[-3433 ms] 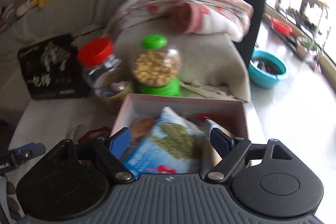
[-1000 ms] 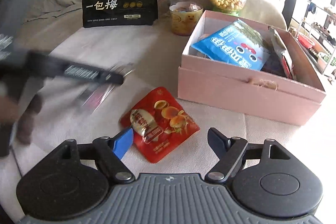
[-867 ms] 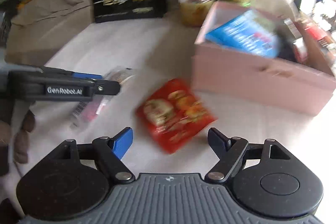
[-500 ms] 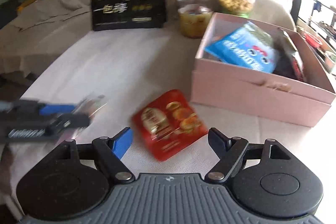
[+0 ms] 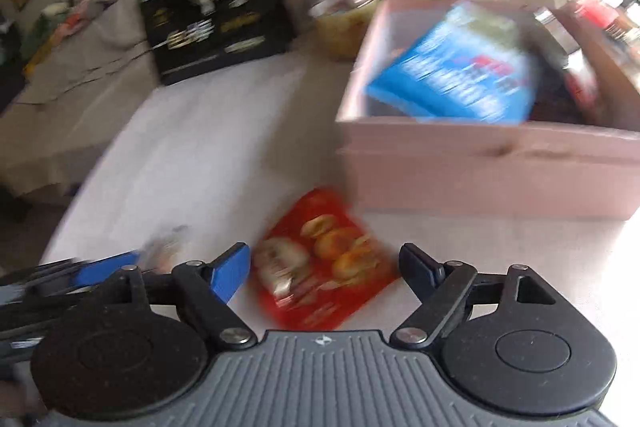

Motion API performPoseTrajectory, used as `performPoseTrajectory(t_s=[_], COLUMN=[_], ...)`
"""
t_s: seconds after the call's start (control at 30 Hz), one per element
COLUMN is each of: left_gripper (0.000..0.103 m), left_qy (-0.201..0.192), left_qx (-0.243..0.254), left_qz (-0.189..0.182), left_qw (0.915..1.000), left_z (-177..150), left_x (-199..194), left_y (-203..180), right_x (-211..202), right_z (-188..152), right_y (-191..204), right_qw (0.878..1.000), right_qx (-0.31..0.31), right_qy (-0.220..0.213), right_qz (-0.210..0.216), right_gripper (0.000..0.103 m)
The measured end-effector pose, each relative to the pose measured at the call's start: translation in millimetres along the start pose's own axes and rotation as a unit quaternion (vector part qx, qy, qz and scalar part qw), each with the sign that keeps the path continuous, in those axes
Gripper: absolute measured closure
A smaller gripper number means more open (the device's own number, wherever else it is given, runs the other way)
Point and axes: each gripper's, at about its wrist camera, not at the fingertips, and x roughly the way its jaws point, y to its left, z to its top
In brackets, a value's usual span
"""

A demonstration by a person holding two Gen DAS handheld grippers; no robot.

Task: Organize snacks
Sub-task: 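Grasp the clear wrapped packet with the left tool while the right tool lines up on the red pouch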

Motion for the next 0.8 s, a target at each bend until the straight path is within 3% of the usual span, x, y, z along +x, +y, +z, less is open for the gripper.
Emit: performPoseTrajectory(t_s=[0.1,0.27,0.47,0.8], left_gripper=[0.058,0.058,0.058,0.058], left_qy=[-0.007,-0.024,-0.028,-0.033], left_qx=[0.014,0.045,0.037,0.024], left_qz=[0.006,0.02,0.011,-0.001], left_qw=[0.9999,0.9985,0.9988,0.9992], left_z=[-3.0,-11.3,-11.8,-12.9], left_x=[-0.2,-0.9,-1.9,-3.1], left_y=[-3.6,-11.3,-6.7,-1.8], right_x=[1.3,11.9,24.2,31.3], right_z=[-2.6,-1.8,6.3,6.2], right_y=[13.5,33.0,29.5,38.3], right_qw=[1.0,0.995,0.995,0.987], right_qx=[-0.018,-0.077,-0.08,-0.145], right_qy=[0.002,-0.011,0.001,-0.004], right_qz=[-0.001,-0.057,-0.051,-0.067], right_gripper=[0.021,0.018,0.015,0.011])
